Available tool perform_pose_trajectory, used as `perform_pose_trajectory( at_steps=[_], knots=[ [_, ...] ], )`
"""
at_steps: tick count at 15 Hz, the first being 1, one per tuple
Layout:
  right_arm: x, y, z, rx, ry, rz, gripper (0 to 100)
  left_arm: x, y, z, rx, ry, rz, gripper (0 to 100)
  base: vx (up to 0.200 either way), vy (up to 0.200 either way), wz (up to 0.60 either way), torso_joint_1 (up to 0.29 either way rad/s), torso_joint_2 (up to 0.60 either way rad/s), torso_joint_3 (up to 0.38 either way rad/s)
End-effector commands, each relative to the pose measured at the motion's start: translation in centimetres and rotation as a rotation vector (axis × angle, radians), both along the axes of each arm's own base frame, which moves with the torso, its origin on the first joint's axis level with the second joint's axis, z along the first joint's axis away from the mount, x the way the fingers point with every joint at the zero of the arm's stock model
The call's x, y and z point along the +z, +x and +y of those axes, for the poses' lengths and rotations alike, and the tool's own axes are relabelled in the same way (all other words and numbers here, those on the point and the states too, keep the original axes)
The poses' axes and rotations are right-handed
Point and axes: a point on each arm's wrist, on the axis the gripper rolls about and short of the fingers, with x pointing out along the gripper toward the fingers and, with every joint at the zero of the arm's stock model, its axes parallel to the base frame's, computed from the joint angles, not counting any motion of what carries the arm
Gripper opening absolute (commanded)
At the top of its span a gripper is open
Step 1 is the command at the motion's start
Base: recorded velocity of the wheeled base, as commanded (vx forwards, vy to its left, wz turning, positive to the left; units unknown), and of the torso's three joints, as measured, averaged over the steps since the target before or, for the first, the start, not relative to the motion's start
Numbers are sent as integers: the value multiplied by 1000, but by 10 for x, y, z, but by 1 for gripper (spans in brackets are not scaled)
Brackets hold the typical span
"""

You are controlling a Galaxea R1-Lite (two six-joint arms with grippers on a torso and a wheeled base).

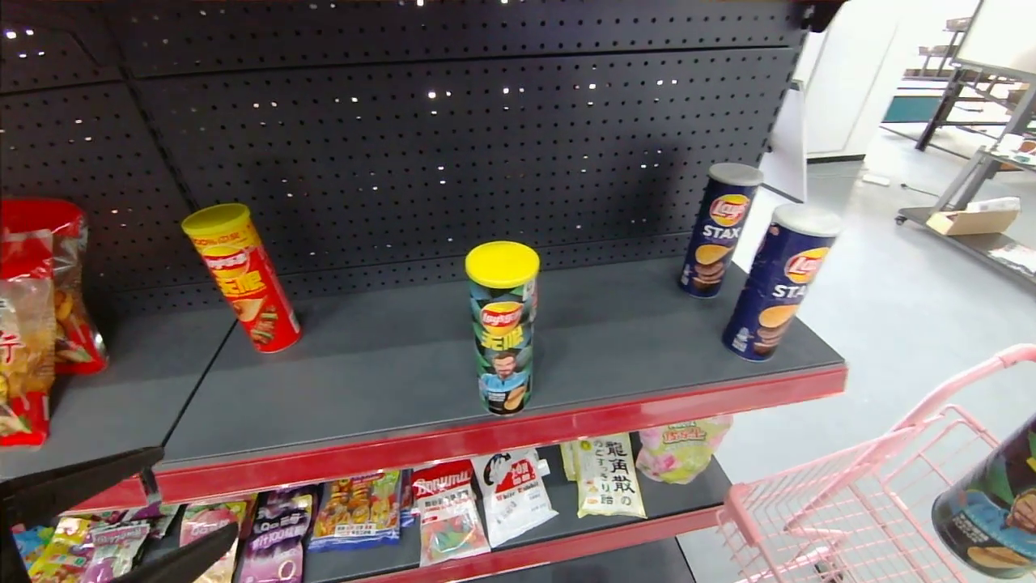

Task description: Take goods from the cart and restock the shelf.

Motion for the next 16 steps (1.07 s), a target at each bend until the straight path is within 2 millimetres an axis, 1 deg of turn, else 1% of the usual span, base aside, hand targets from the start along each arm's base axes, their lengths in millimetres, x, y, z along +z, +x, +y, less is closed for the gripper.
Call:
perform_pose_trajectory(
  at_steps=[1,4,7,8,10,11,12,13,14,15,16],
  knots=[
    [-1,1,0,0,-3,7,0,0,-1,0,0,-1,-7,100,0,0,600,2,-2,-2],
    [-2,2,1,-2,-5,15,0,0,-2,1,-1,1,-10,100,0,0,600,7,4,4],
    [0,11,3,-4,-7,25,0,-1,-6,2,0,-1,-24,100,0,0,0,0,0,0],
    [3,21,7,15,13,18,0,-3,-18,5,17,-2,-58,100,0,0,0,0,0,0],
    [6,43,14,39,27,15,0,-17,-35,10,40,4,-64,100,0,0,0,0,0,0],
    [8,51,17,52,30,13,0,-21,-40,11,45,5,-67,100,0,0,0,0,0,0],
    [14,70,24,115,50,-1,0,-32,-49,14,63,8,-71,100,0,0,0,0,0,0],
    [15,74,25,126,53,-5,0,-35,-51,15,70,9,-74,100,0,0,0,0,0,0],
    [16,99,33,137,58,-16,0,-51,-61,18,119,18,-95,100,0,0,0,0,0,0],
    [14,113,36,133,60,-19,0,-62,-69,20,131,16,-120,100,0,0,0,0,0,0],
    [13,117,37,130,61,-20,0,-66,-72,21,132,13,-130,100,0,0,0,0,0,0]
  ],
)
